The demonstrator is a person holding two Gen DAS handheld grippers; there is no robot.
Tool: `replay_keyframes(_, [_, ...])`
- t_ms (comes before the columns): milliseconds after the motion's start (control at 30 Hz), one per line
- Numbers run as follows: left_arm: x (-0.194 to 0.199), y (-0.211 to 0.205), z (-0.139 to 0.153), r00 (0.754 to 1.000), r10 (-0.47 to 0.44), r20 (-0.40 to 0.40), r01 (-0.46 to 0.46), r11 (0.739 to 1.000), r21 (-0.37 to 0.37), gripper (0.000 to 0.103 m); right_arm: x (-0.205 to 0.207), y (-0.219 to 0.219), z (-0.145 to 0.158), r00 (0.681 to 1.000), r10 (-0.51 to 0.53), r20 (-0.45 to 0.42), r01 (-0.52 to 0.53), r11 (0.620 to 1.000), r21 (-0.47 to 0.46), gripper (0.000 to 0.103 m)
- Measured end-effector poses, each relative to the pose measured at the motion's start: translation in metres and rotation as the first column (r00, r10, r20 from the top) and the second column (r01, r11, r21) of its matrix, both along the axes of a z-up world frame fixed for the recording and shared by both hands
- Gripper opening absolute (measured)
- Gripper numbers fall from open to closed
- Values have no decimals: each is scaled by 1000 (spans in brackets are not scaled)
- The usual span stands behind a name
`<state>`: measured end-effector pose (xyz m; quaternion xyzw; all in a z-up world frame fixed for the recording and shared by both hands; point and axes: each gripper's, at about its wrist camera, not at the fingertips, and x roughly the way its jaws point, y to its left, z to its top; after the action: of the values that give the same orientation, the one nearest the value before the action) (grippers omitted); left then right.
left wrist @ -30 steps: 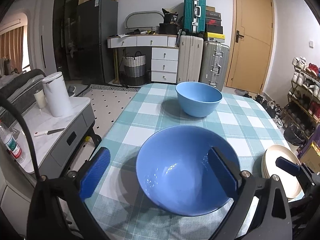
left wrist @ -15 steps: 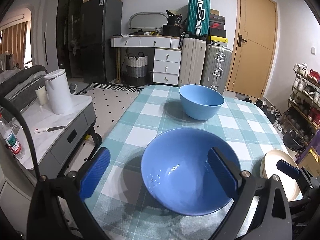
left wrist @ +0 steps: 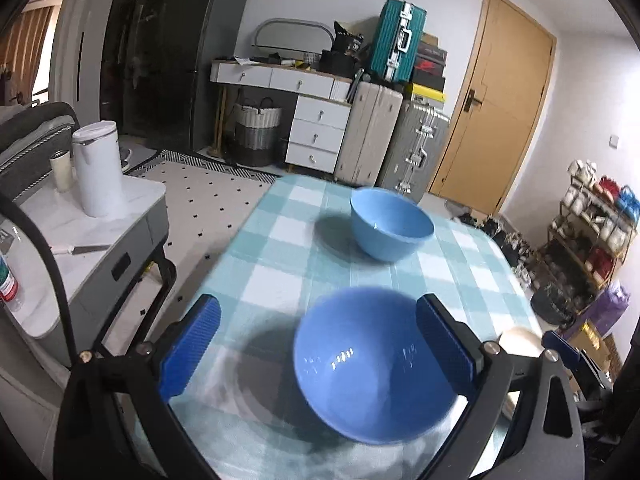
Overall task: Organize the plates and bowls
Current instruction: 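Reach both grippers toward the rim of the nested blue bowls, then close both grippers on the rim of the nested blue bowls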
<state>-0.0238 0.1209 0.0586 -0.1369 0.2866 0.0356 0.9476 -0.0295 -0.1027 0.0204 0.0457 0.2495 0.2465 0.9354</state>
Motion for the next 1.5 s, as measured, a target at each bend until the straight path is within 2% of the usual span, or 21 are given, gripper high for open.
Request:
replay_keyframes(200, [36,28,34,997,-56,-51,50,991,-124,99,18,-5,41,1000,7,25,-8,998,56,102])
replay_keyframes(267, [47,31,45,998,-41,-57,34,993,-115,100,30,-7,56,1000,3,22,-4,997,75,102])
replay_keyframes(367, [75,34,57,992,11,-124,-19,998,-62,100,52,-13,78,1000,2,-11,-1,991,132,102])
replay_keyframes(467, [103,38,63,988,-2,-152,-11,996,-90,100,78,-21,95,998,-14,-56,24,981,194,102])
replay_keyframes(600, [141,34,56,975,-6,-220,-9,998,-66,100,116,-30,105,993,-32,-112,59,967,249,102])
replay_keyframes(667, [167,34,45,960,19,-280,-39,997,-67,100,137,-30,105,988,-2,-156,43,964,263,102])
replay_keyframes(733, [196,31,30,932,34,-361,-52,998,-39,100,160,-29,102,981,36,-190,22,955,295,102])
replay_keyframes(867, [232,27,12,911,67,-406,-58,998,34,100,200,-34,92,968,-13,-249,89,951,296,102])
replay_keyframes(1000, [266,19,-8,892,44,-449,-26,999,46,100,253,-32,70,930,-30,-367,129,960,249,102])
replay_keyframes(1233, [319,-4,-41,853,-28,-522,52,998,30,100,322,-27,23,880,-50,-472,151,973,177,102])
replay_keyframes(1333, [335,-12,-52,842,-35,-539,58,998,25,100,345,-27,3,860,-72,-506,173,973,155,101])
replay_keyframes(1433, [351,-24,-60,833,-41,-552,88,994,58,100,366,-25,-18,837,-73,-542,174,975,138,92])
replay_keyframes(1500, [357,-28,-64,828,-50,-558,102,993,63,99,377,-22,-31,826,-72,-559,161,981,112,82])
